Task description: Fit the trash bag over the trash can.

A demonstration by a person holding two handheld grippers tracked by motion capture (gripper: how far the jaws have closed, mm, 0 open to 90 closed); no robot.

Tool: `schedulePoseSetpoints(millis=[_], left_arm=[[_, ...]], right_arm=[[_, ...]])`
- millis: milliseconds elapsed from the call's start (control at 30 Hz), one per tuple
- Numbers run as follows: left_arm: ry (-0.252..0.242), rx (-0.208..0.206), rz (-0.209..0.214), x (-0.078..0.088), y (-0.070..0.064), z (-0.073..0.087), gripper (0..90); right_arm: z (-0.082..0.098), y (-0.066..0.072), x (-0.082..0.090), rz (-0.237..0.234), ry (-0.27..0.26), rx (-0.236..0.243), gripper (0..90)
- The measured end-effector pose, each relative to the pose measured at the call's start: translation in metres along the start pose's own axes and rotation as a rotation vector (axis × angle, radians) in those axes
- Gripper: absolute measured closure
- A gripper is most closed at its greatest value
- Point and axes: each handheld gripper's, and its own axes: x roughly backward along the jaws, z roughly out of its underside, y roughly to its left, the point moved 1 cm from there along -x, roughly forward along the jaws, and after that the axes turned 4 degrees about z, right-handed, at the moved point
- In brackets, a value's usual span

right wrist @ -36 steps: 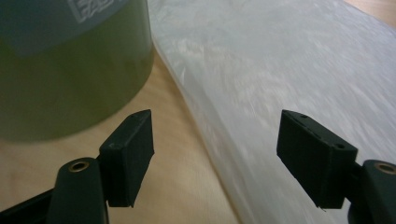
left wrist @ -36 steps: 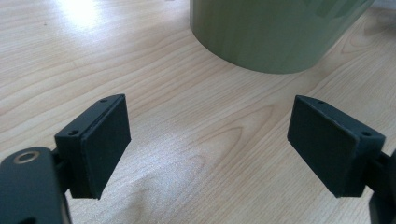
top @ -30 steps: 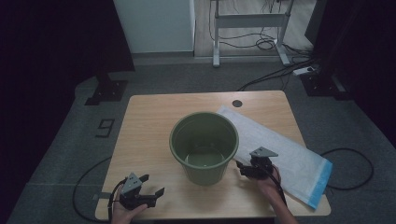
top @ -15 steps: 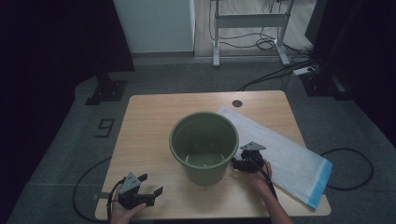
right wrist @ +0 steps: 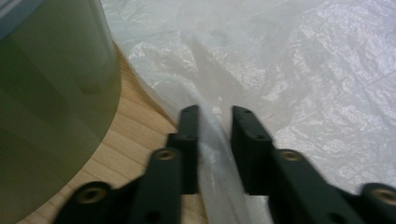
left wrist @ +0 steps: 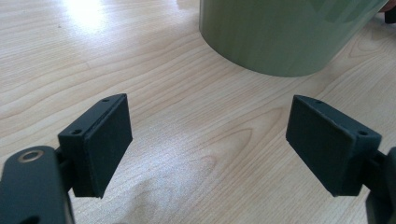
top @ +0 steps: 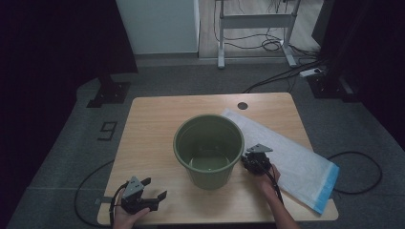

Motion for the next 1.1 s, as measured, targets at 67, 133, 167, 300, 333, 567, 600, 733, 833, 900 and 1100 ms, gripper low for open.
schedulePoseSetpoints(millis=[67,133,167,300,333,567,600,733,833,900,1100], left_arm=[[0.0,0.001,-0.002,0.0,0.001,0.001,14.2],[0.0,0.004,-0.003,0.001,0.001,0.001,14.2],[0.0,0.004,-0.003,0.001,0.001,0.001,14.2],[-0.001,0.006,-0.007,0.001,0.003,0.002,14.2],[-0.001,0.007,-0.008,0.001,0.003,0.002,14.2],[-0.004,0.006,-0.015,0.001,0.002,0.002,14.3],[-0.004,0.006,-0.016,0.001,0.002,0.002,14.3],[-0.003,0.007,-0.017,0.0,0.002,0.002,14.3],[-0.004,0.007,-0.021,0.001,0.002,0.002,14.3],[-0.01,0.011,-0.026,0.002,0.003,0.002,14.3],[-0.012,0.013,-0.029,0.003,0.003,0.002,14.4]], right_arm=[[0.0,-0.001,0.0,0.001,0.001,-0.011,86.2],[0.0,-0.004,0.0,-0.015,0.002,-0.041,88.5],[0.001,-0.006,0.0,-0.022,0.002,-0.054,88.7],[0.0,-0.015,0.008,-0.052,-0.057,-0.106,89.1],[-0.001,-0.018,0.012,-0.054,-0.083,-0.129,89.0],[-0.009,-0.031,0.042,-0.069,-0.247,-0.194,89.1],[-0.01,-0.033,0.046,-0.068,-0.268,-0.201,89.2],[-0.016,-0.037,0.06,-0.075,-0.338,-0.232,89.3],[-0.02,-0.039,0.07,-0.072,-0.382,-0.249,89.3],[-0.024,-0.042,0.077,-0.072,-0.412,-0.26,89.3],[-0.036,-0.047,0.102,-0.071,-0.5,-0.268,89.3]])
